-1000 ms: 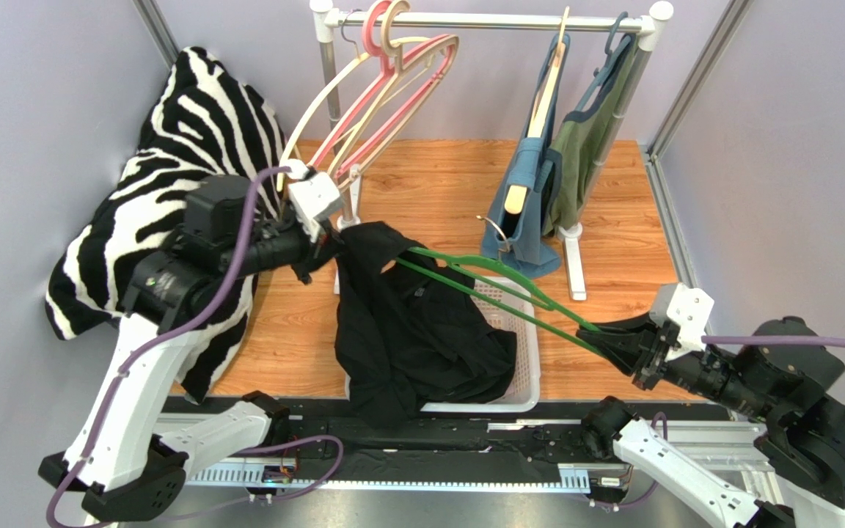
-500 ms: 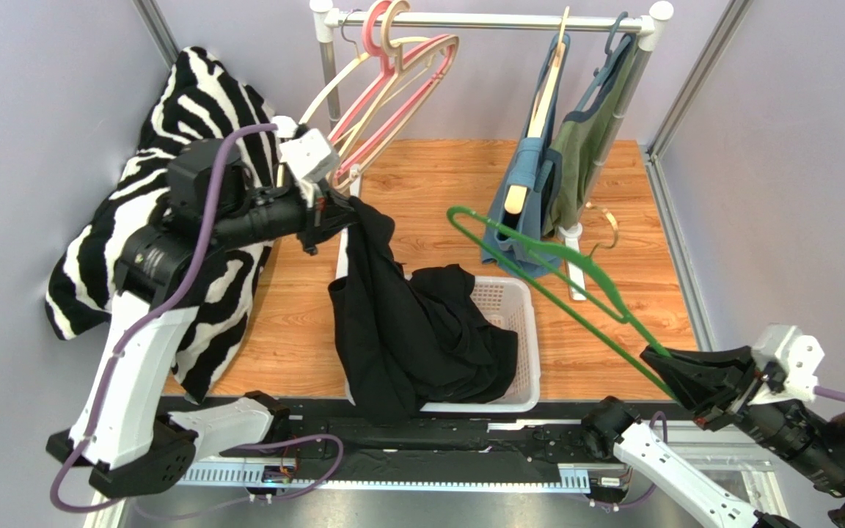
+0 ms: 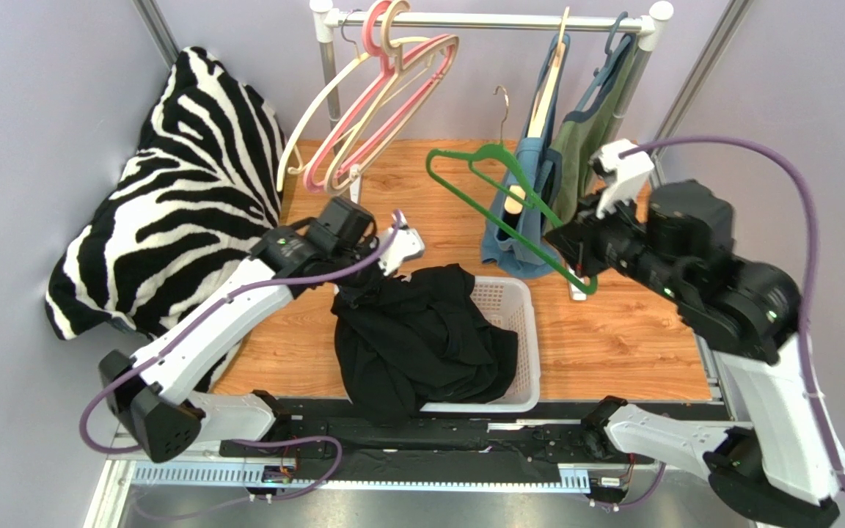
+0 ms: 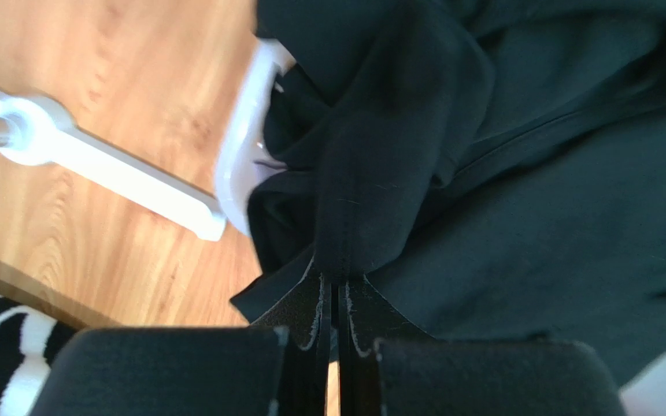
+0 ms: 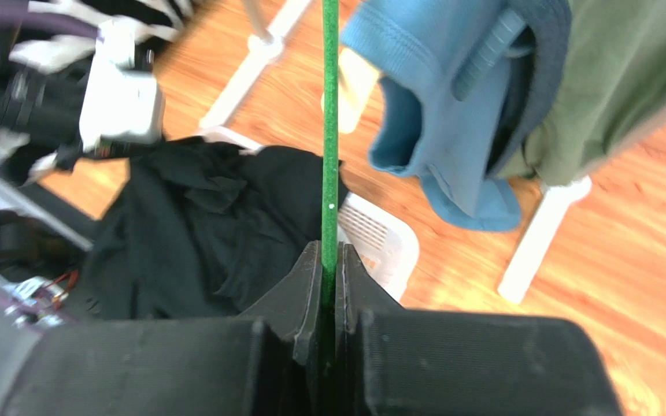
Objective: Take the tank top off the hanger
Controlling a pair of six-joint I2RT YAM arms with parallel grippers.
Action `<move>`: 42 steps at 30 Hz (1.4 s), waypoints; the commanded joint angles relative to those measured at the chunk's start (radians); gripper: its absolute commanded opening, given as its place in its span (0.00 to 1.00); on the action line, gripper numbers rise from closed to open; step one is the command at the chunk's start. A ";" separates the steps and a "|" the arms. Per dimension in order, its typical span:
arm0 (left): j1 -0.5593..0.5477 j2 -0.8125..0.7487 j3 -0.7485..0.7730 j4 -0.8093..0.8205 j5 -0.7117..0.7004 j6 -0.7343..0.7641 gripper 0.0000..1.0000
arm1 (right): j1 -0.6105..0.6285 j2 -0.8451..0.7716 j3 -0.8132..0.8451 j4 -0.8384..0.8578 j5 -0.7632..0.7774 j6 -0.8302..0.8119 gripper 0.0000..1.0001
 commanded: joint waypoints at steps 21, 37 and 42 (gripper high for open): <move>-0.324 0.226 0.219 0.055 0.287 0.069 0.09 | 0.000 -0.047 0.080 -0.047 0.336 0.038 0.00; -0.322 0.050 0.313 -0.110 0.019 0.118 0.94 | 0.000 0.211 0.134 0.240 0.225 0.032 0.00; -0.305 -0.027 0.221 -0.146 -0.002 0.144 0.93 | 0.019 0.272 0.182 0.286 0.236 0.023 0.00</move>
